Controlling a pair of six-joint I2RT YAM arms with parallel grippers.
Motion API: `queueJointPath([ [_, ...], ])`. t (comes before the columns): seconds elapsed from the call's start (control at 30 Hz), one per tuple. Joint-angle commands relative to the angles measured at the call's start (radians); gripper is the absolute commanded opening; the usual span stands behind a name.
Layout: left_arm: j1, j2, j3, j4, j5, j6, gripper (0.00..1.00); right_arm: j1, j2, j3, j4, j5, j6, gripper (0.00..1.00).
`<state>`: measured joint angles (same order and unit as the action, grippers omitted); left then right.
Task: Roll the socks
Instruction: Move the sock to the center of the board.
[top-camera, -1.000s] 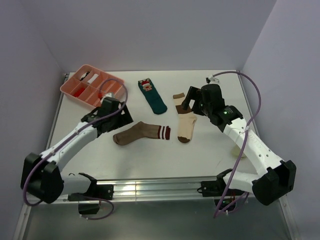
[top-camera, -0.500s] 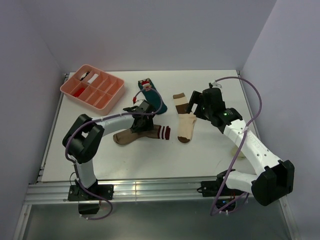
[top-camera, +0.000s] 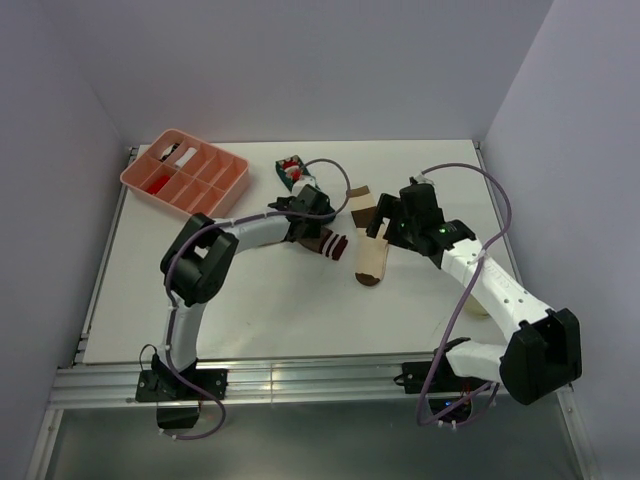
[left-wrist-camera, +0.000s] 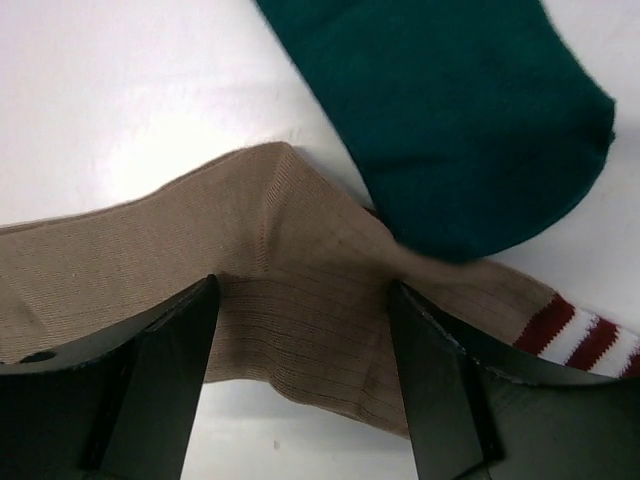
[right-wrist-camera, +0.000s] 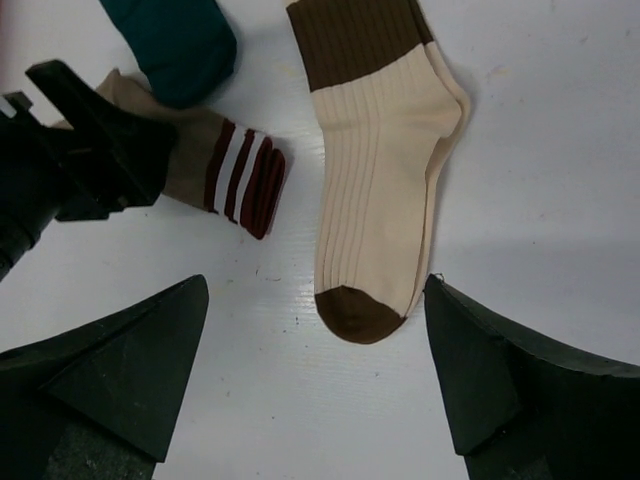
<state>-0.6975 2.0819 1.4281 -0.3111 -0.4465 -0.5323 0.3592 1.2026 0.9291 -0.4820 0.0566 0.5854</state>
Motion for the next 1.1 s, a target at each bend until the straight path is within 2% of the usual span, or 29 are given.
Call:
queueJointPath([
  [0.0,0.033,0.079,0.037,0.026,-0.032,0.173,0.75,-0.009,0.028,0.001,0.059,-0.04,-0.006,0.95],
  [0.13,0.085,0.145,0.124,0.067,0.054,0.218,0.76,-0.014,0.029,-0.001,0.06,-0.046,-0.01,0.95],
  [0.33,0.093,0.279,0.336,0.032,0.118,0.256,0.79,-0.054,-0.006,-0.019,0.04,-0.02,0.01,0.95],
  [0.43,0.093,0.256,0.364,-0.022,0.12,0.227,0.83,-0.117,-0.046,-0.036,-0.007,0.044,0.046,1.0],
  [0.57,0.093,0.101,0.246,-0.025,0.143,0.16,0.98,-0.253,-0.087,-0.084,-0.088,0.13,0.097,1.0],
  [0.67,0.093,-0.035,0.191,-0.045,0.172,0.103,0.99,-0.341,-0.101,-0.099,-0.118,0.164,0.122,1.0],
  [0.77,0.092,-0.147,0.163,-0.095,0.192,0.068,0.99,-0.353,-0.101,-0.104,-0.069,0.097,0.094,0.96],
  [0.83,0.092,-0.227,0.141,-0.117,0.192,0.049,1.0,-0.345,-0.095,-0.11,-0.043,0.046,0.085,0.9],
  [1.0,0.093,-0.388,0.025,-0.137,0.186,0.029,0.99,-0.171,0.008,-0.064,-0.004,0.06,0.048,0.82],
  [1.07,0.095,-0.494,-0.049,-0.137,0.172,0.011,0.99,-0.108,0.075,-0.04,0.008,0.045,0.045,0.74],
])
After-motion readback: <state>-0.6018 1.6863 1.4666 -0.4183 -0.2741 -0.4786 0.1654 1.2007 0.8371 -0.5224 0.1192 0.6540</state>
